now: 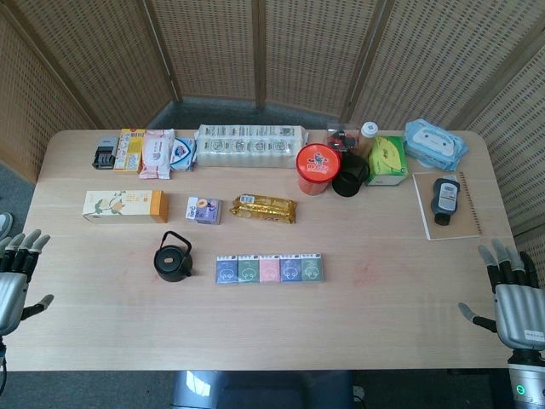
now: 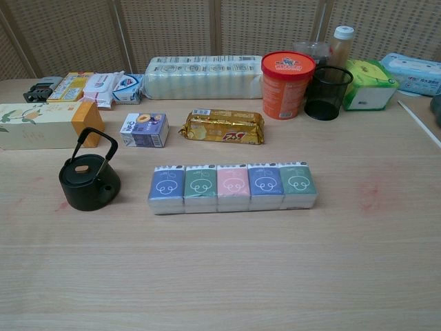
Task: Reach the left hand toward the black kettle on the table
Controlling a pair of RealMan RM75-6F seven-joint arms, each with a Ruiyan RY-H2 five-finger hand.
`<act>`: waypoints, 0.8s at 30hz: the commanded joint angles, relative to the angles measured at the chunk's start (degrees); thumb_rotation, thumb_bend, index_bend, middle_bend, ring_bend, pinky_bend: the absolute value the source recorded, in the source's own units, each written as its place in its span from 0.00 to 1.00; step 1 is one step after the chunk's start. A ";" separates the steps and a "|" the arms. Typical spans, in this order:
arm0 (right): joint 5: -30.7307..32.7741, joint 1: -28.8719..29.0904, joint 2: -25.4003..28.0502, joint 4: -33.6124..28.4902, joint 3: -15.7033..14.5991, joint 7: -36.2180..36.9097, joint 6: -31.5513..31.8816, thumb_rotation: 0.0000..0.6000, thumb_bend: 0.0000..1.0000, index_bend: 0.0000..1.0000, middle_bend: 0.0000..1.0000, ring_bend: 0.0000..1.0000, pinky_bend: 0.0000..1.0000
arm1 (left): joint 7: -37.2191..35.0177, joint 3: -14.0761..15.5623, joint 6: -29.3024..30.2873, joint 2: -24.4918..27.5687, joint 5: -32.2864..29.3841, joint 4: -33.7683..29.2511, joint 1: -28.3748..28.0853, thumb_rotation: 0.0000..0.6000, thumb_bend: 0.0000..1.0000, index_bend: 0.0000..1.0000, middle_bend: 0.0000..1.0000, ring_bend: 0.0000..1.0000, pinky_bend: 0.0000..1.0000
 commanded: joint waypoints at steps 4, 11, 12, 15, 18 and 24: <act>0.04 0.01 0.13 0.00 0.00 0.25 -0.09 0.84 0.00 0.00 0.00 0.00 0.00 | 0.22 0.00 0.01 -0.11 -0.02 0.09 0.02 1.00 0.00 0.00 0.00 0.00 0.03; -0.16 0.07 0.20 -0.06 -0.18 0.51 -0.32 0.84 0.00 0.00 0.00 0.00 0.00 | -0.13 0.06 -0.10 -0.26 0.08 0.45 -0.03 1.00 0.00 0.00 0.00 0.00 0.03; -0.18 0.07 0.22 -0.09 -0.17 0.53 -0.30 0.84 0.00 0.00 0.00 0.00 0.00 | -0.23 0.05 -0.19 -0.26 0.07 0.47 -0.08 1.00 0.00 0.00 0.00 0.00 0.03; -0.04 0.07 0.25 -0.13 -0.07 0.60 -0.26 0.84 0.00 0.00 0.00 0.00 0.00 | -0.68 0.07 -0.72 -0.28 0.06 0.54 -0.35 1.00 0.00 0.00 0.12 0.06 0.04; 0.19 0.07 0.27 -0.18 -0.02 0.61 -0.34 0.84 0.00 0.00 0.00 0.00 0.00 | -1.16 0.26 -1.70 -0.16 -0.14 0.43 -0.65 1.00 0.00 0.00 0.84 0.75 0.52; -0.10 0.05 0.19 -0.22 -0.23 0.45 -0.33 0.84 0.00 0.00 0.00 0.00 0.00 | -0.83 1.28 -7.54 0.69 -2.77 -2.03 -1.97 1.00 0.08 0.03 1.00 1.00 1.00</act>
